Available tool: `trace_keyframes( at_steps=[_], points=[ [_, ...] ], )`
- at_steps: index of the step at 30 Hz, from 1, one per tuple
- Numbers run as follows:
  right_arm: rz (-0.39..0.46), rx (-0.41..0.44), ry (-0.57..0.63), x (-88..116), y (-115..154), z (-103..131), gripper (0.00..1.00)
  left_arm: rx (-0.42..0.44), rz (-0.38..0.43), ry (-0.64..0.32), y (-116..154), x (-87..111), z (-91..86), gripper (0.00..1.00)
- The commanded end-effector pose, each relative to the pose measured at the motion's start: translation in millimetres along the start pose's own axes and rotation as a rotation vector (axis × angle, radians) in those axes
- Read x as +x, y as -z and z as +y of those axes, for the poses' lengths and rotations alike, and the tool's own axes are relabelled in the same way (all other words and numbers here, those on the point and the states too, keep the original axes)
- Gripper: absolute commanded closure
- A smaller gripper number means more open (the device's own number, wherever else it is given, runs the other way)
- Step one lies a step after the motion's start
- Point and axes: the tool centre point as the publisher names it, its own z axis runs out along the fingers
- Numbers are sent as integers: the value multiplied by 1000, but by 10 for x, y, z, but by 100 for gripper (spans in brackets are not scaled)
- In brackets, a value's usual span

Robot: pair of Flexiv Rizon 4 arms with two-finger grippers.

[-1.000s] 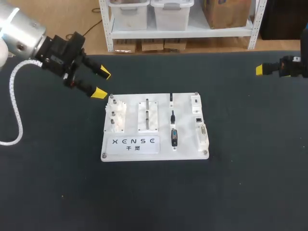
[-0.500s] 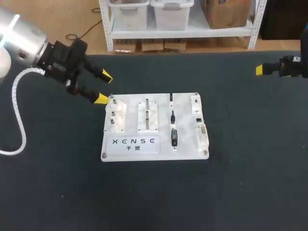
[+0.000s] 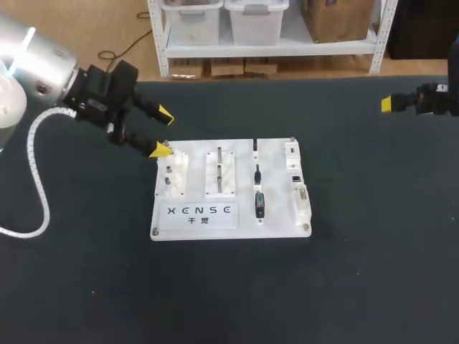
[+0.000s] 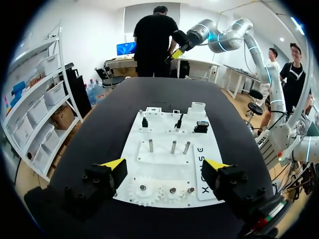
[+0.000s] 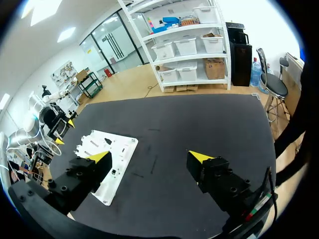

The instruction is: Insert the USB connector, Ethernet cable, and multi-pin plug into their matching sockets one by one.

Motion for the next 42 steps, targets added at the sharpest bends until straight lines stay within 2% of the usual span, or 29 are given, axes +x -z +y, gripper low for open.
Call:
trace_keyframes(
  at_steps=[1, 11, 23, 26, 42],
  points=[
    [1, 1, 0, -2, -1, 2, 0, 13, 2, -4, -46, -18, 46, 0],
    [1, 1, 0, -2, -1, 2, 0, 24, 14, -22, -137, -16, 78, 0],
    [1, 1, 0, -2, -1, 2, 0, 40, 13, -18, -416, -45, 59, 0],
    [1, 1, 0, -2, -1, 2, 0, 36, 21, 17, -426, -56, 55, 0],
    [1, 1, 0, -2, -1, 2, 0, 36, 21, 17, -426, -56, 55, 0]
  ],
)
